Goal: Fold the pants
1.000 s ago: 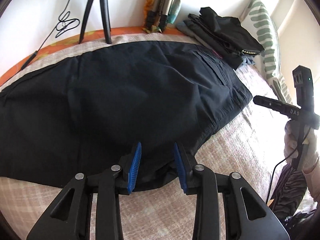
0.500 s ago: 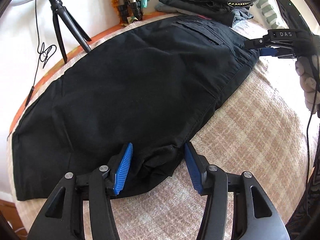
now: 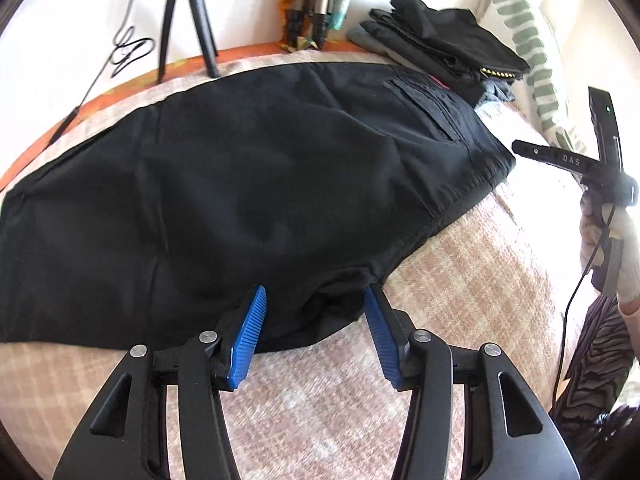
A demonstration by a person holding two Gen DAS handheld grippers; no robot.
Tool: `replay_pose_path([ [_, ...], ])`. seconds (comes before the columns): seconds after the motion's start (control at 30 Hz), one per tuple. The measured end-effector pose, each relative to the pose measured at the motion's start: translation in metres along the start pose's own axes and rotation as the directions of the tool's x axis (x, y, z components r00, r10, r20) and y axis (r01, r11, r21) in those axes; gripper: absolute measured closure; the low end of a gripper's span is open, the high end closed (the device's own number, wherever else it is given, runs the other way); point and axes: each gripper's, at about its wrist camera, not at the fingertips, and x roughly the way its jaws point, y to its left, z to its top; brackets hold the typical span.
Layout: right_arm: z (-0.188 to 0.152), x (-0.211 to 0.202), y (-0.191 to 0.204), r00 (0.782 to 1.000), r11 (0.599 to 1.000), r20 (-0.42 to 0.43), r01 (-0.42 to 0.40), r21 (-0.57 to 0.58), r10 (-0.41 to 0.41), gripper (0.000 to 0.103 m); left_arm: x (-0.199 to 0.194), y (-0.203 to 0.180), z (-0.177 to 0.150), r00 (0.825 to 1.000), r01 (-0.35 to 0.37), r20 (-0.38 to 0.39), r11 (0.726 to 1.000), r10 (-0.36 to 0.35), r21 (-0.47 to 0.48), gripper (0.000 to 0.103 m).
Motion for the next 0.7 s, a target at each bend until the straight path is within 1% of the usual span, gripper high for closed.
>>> replay_pose_path([
  [0.03, 0.001, -0.006, 0.003, 0.999, 1.000, 0.024, 0.021, -0.017, -0.021, 0.062, -0.008, 0.009, -0.004, 1.000, -0.014, 0.010, 1.000, 0.014, -0.024, 0.053],
  [0.07, 0.002, -0.012, 0.007, 0.998, 0.999, 0.050, 0.035, -0.033, -0.033, 0.062, -0.016, 0.019, -0.008, 0.999, -0.026, 0.022, 0.999, 0.027, -0.047, 0.053],
  [0.13, 0.004, -0.023, 0.015, 0.996, 0.997, 0.087, 0.034, -0.073, -0.028, 0.062, -0.034, 0.044, -0.017, 0.996, -0.066, 0.048, 0.992, 0.071, -0.111, 0.053],
  [0.2, 0.005, -0.030, 0.026, 0.995, 0.993, 0.102, 0.002, -0.117, 0.010, 0.062, -0.052, 0.075, -0.026, 0.992, -0.089, 0.072, 0.978, 0.104, -0.191, 0.053],
  [0.27, 0.008, -0.034, 0.040, 0.993, 0.985, 0.095, -0.050, -0.163, 0.066, 0.062, -0.067, 0.109, -0.035, 0.986, -0.112, 0.089, 0.949, 0.144, -0.294, 0.053],
  [0.33, 0.013, -0.035, 0.060, 0.990, 0.972, 0.083, -0.097, -0.215, 0.118, 0.062, -0.080, 0.143, -0.046, 0.980, -0.117, 0.101, 0.908, 0.171, -0.402, 0.053],
  [0.43, 0.025, -0.034, 0.097, 0.976, 0.934, 0.068, -0.176, -0.311, 0.206, 0.062, -0.090, 0.192, -0.063, 0.976, -0.103, 0.110, 0.840, 0.190, -0.533, 0.053],
  [0.53, 0.039, -0.029, 0.137, 0.955, 0.885, 0.046, -0.251, -0.392, 0.292, 0.062, -0.093, 0.232, -0.081, 0.971, -0.081, 0.121, 0.763, 0.205, -0.641, 0.053],
  [0.63, 0.055, -0.023, 0.176, 0.930, 0.827, 0.014, -0.319, -0.463, 0.367, 0.061, -0.092, 0.263, -0.096, 0.969, -0.033, 0.145, 0.687, 0.199, -0.726, 0.053],
  [0.67, 0.060, -0.018, 0.190, 0.921, 0.804, -0.003, -0.341, -0.488, 0.389, 0.060, -0.092, 0.271, -0.099, 0.968, -0.024, 0.150, 0.668, 0.201, -0.744, 0.053],
  [0.7, 0.064, -0.014, 0.205, 0.913, 0.778, -0.022, -0.361, -0.515, 0.408, 0.056, -0.091, 0.278, -0.101, 0.967, -0.021, 0.152, 0.654, 0.207, -0.756, 0.053],
])
